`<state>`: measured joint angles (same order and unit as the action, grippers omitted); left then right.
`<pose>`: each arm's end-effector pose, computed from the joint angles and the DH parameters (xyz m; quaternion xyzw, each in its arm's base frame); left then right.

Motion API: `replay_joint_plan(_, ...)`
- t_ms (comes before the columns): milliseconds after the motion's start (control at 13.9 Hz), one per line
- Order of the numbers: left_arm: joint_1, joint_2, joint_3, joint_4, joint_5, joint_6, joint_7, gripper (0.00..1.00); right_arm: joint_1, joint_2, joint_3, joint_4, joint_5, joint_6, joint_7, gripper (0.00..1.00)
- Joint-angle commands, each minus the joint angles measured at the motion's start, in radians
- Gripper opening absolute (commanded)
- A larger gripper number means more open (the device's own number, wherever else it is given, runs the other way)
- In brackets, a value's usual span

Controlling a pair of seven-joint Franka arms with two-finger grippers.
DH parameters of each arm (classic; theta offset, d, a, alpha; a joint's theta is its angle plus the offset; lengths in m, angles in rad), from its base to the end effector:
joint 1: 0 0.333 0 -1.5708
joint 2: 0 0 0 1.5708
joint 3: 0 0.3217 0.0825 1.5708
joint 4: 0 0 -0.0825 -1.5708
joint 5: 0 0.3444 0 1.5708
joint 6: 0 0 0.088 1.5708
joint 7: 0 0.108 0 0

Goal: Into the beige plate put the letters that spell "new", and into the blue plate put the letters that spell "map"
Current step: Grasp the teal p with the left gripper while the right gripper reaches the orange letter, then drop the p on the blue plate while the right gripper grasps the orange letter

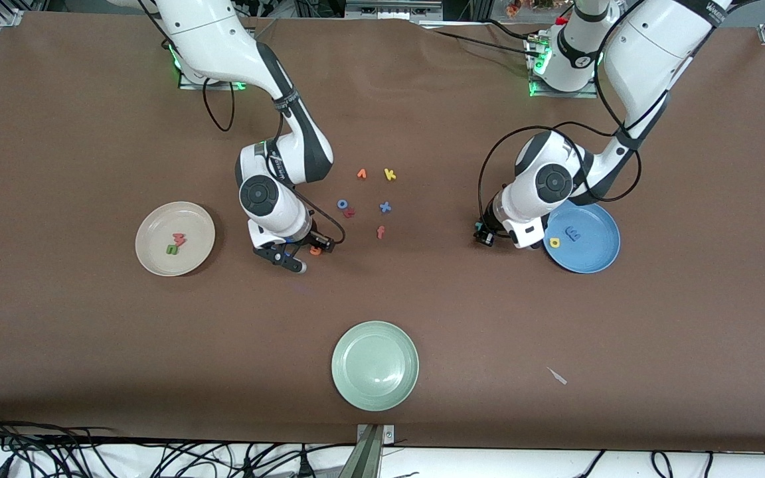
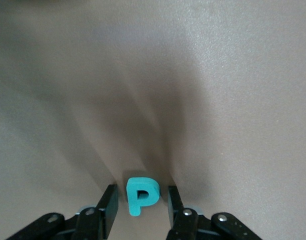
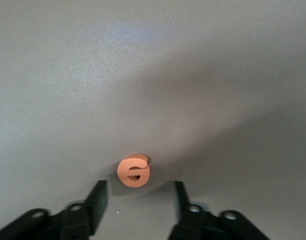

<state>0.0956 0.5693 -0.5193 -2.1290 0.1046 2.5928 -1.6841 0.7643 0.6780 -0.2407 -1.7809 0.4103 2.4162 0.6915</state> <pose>0.5036 -0.2253 0.2063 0.8104 0.5755 -0.1006 0.0440 0.5393 0.3314 0.2153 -0.9755 0.2119 0.0369 0.0463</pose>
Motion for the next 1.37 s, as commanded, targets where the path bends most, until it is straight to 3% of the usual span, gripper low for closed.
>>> replay_joint_plan(0,0.001,0.004,0.010,-0.005,0.040,0.009,-0.016,0.25,0.007,-0.002,-0.002,-0.011,0.019,0.018,-0.006,0.46)
replay_joint_plan(72,0.001,0.003,0.010,-0.005,0.040,0.009,-0.014,0.21,0.009,0.002,-0.002,-0.009,0.019,0.023,-0.006,0.46)
replay_joint_plan(504,0.001,-0.041,0.010,0.003,0.041,-0.022,-0.006,0.20,0.009,0.020,-0.002,-0.006,0.018,0.041,-0.007,0.45)
replay_joint_plan(648,0.001,-0.084,0.007,0.042,0.046,-0.130,-0.002,0.20,0.009,0.025,-0.002,-0.003,0.019,0.055,-0.006,0.36)
replay_joint_plan(935,0.030,-0.127,0.007,0.170,0.047,-0.403,0.145,0.20,0.009,0.025,-0.002,0.001,0.039,0.049,-0.003,0.09)
replay_joint_plan(1079,0.082,-0.129,0.007,0.222,0.047,-0.502,0.274,0.20,0.009,0.018,-0.002,0.006,0.041,0.043,-0.013,0.05)
replay_joint_plan(1295,0.166,-0.121,0.013,0.215,0.050,-0.514,0.465,0.20,0.009,0.014,-0.002,0.008,0.041,0.040,-0.014,0.05)
